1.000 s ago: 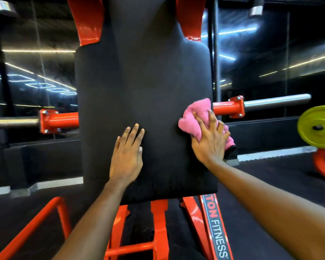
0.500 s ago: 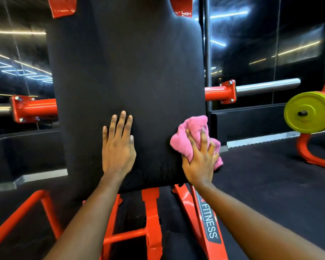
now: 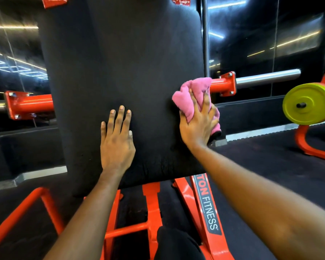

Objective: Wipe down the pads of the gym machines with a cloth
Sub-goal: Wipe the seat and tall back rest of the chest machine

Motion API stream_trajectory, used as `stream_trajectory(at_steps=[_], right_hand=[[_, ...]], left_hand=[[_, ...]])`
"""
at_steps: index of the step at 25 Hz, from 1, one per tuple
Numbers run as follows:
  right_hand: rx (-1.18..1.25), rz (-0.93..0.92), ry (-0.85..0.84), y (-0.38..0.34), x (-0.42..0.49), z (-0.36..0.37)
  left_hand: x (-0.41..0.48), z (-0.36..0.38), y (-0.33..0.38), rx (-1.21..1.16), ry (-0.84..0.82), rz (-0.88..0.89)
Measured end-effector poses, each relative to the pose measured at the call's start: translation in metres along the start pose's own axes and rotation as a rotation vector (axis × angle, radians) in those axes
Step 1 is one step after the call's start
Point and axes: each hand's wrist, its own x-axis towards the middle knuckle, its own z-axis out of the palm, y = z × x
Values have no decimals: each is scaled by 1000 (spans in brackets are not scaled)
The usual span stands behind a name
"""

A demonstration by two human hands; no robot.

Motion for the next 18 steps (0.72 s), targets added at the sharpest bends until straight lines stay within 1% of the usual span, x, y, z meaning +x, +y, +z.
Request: stream_trajectory(at_steps=[3, 5, 7, 9, 12, 14, 15, 16, 18], right_hand=[[-45, -17, -33, 35, -71, 15], [-66, 5, -118, 58, -121, 21], [-84, 25, -196, 68, -151, 20], [-51, 70, -193, 58, -144, 14], [1, 176, -80, 14, -88, 9], [42, 228, -45, -18, -66, 15], [43, 209, -44, -30, -70, 21], [35, 145, -56, -40, -86, 28], [-4, -84, -156, -48, -133, 44]], left_hand=[[-1, 2, 0, 6, 22, -3], [-1, 1, 1, -3, 17, -4], [-1, -3, 0, -11, 2, 4], [0, -8, -6, -21, -19, 33], [-1, -14, -14, -25, -39, 89], [0, -15, -18, -34, -45, 110], [0, -15, -19, -42, -43, 114], [1, -15, -21, -52, -40, 115], [2, -12, -23, -79, -38, 108]])
